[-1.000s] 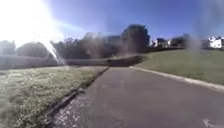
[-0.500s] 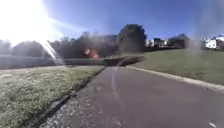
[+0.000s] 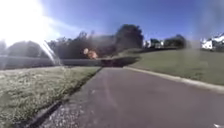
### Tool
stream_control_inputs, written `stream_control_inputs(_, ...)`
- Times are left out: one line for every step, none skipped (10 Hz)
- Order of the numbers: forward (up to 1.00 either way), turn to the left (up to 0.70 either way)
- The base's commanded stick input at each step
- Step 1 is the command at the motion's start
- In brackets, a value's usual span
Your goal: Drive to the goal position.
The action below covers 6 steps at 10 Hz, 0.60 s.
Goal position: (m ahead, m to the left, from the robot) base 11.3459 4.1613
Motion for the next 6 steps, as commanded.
stream_control_inputs(0.45,0.00)
stream_control_inputs(0.45,0.00)
stream_control_inputs(0.45,0.00)
stream_control_inputs(0.45,0.00)
stream_control_inputs(0.45,0.00)
stream_control_inputs(0.45,0.00)
